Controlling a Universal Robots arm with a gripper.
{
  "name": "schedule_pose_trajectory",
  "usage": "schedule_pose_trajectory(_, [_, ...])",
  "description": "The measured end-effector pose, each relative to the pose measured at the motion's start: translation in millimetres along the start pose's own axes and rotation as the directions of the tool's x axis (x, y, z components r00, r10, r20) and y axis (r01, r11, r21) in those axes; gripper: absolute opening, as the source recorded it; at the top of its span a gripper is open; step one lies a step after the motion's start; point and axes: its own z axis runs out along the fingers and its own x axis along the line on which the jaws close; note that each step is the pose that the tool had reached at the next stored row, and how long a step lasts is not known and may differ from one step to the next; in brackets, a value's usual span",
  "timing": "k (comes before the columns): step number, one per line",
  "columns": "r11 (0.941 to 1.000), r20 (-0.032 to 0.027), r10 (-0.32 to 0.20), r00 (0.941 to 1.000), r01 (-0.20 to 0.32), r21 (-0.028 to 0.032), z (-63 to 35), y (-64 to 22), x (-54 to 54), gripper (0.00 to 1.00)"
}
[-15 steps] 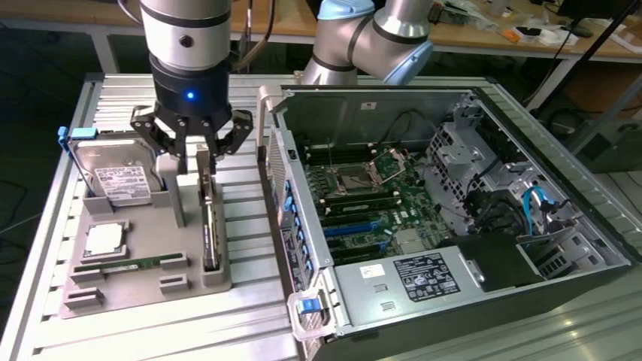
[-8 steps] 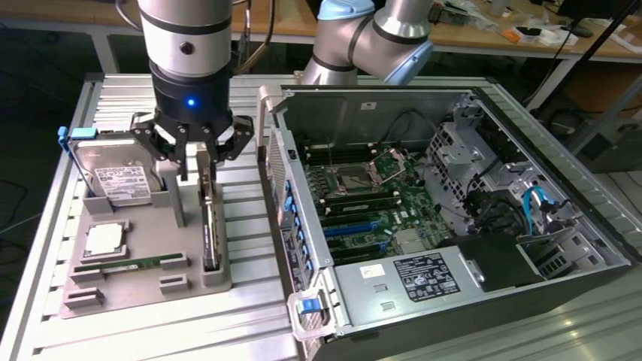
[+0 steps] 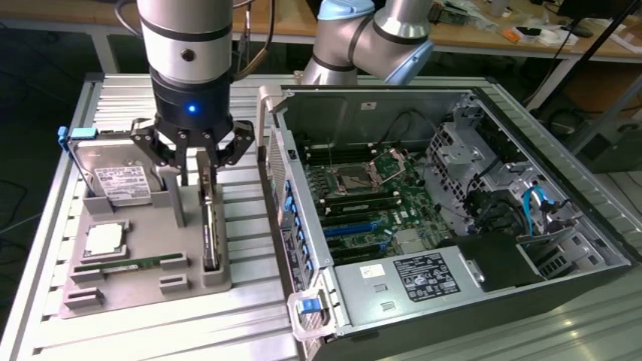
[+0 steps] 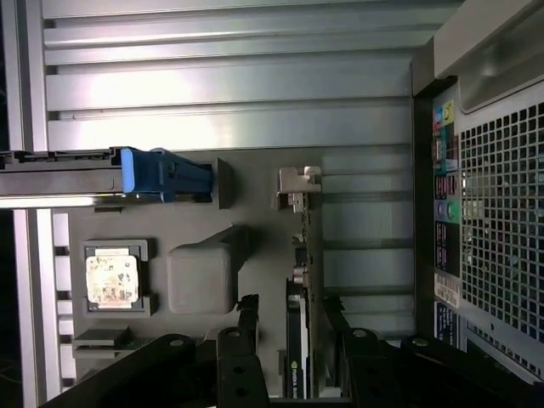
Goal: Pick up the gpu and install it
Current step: 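Pick up the gpu and move the gpu toward the slot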
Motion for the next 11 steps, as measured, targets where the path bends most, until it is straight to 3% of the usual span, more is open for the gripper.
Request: schedule_pose_trajectory(11, [0.9999,-0.0003,-0.011,0.9999,0.011,0.0006,4.2,-2.8,-0.3,0.42])
